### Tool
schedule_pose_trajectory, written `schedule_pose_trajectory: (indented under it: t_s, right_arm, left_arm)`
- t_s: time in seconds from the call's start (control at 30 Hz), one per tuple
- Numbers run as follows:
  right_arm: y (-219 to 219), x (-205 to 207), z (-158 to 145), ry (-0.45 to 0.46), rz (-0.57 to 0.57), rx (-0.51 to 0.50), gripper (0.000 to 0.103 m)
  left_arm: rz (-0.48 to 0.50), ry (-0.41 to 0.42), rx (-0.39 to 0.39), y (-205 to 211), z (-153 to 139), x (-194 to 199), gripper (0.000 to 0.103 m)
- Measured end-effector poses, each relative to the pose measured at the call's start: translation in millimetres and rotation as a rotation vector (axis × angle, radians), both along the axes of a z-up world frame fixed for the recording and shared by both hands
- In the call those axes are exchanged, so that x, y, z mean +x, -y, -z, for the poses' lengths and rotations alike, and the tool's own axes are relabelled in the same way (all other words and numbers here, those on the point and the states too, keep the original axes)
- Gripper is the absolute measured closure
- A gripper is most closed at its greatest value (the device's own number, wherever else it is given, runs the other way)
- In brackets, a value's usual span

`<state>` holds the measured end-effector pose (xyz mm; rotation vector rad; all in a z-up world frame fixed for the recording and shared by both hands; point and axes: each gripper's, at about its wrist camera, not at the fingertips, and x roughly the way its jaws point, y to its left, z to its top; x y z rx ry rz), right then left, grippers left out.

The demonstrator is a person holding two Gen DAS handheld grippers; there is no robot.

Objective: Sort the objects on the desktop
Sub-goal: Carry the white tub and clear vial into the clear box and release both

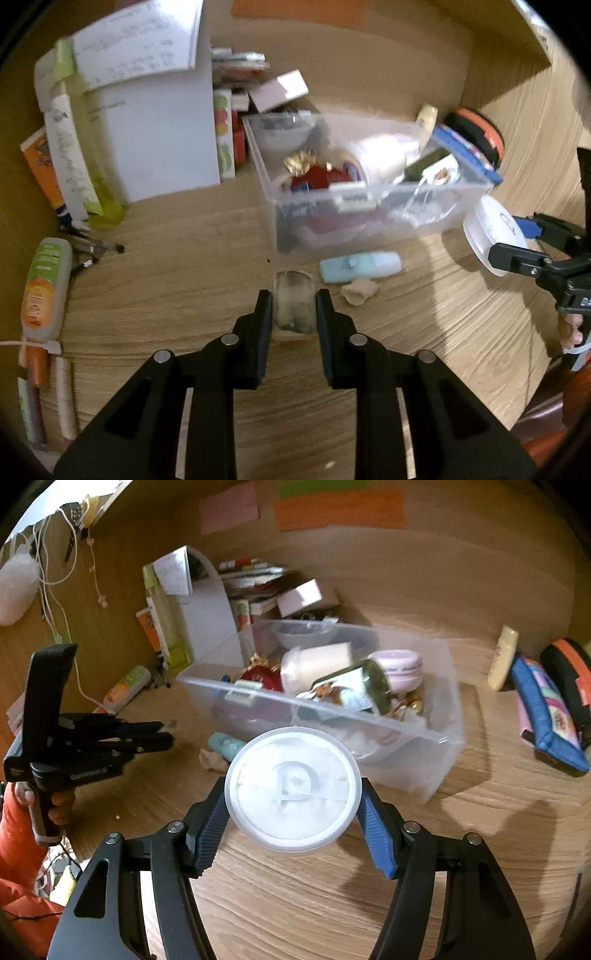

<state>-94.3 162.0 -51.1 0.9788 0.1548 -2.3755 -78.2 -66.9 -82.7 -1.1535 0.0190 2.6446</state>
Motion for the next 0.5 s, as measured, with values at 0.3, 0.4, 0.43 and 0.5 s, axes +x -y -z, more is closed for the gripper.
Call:
schedule_pose_trajectory:
  t_s: [0.3, 0.4, 0.43, 0.5]
  right_arm:
    - [-17.4, -0.1, -27.4, -0.079, 0.045, 0.006, 0.040]
    - [-18.6, -2.8, -34.5, -0.100, 0.051, 0.008, 0.040]
    - [-19.0, -4.5, -37.0, -0.108, 0.055, 0.009, 0.040]
    - [-19.6, -8.1, -41.0, -0.120, 0.060, 0.009, 0.041]
  left_arm:
    - [-0.009, -0.109, 0.044, 2.9, -39.8, 6.4, 0.080]
    - [-0.001, -0.137, 0.065, 1.2, -51.8, 2.0, 0.080]
    - [0.002, -0.149, 0.070, 0.1, -55.6, 0.5, 0.080]
    - [0.007, -0.169, 0.075, -2.8, -62.2, -2.7, 0.080]
